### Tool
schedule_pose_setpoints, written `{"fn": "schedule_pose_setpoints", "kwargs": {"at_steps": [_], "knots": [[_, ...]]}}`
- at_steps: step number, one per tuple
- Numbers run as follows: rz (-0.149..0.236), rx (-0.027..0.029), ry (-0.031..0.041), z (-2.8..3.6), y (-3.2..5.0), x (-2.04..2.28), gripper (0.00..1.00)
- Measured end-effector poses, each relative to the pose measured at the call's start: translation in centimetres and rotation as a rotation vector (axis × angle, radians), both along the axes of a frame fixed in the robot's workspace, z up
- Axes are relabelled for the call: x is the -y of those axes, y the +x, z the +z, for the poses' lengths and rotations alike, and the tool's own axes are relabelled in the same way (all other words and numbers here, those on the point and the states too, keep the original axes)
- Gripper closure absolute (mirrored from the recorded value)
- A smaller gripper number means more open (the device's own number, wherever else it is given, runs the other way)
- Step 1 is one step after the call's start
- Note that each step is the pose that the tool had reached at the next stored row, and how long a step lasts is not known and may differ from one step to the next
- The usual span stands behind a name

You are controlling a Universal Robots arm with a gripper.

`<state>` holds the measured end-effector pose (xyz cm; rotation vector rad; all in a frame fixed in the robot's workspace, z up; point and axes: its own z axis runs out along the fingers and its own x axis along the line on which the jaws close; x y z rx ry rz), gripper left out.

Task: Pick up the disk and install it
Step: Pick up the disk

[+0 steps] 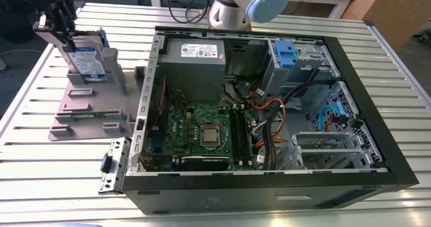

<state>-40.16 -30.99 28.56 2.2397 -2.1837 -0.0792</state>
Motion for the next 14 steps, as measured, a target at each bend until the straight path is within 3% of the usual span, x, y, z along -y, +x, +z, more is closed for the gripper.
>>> {"fn": "schedule_pose_setpoints", "kwargs": {"at_steps": [2,14], "knots": [[0.0,0.0,0.0,0.0,0.0,0.0,0.63],[0.0,0.0002,0.0002,-0.06,0.0,0.0,0.63]]}}
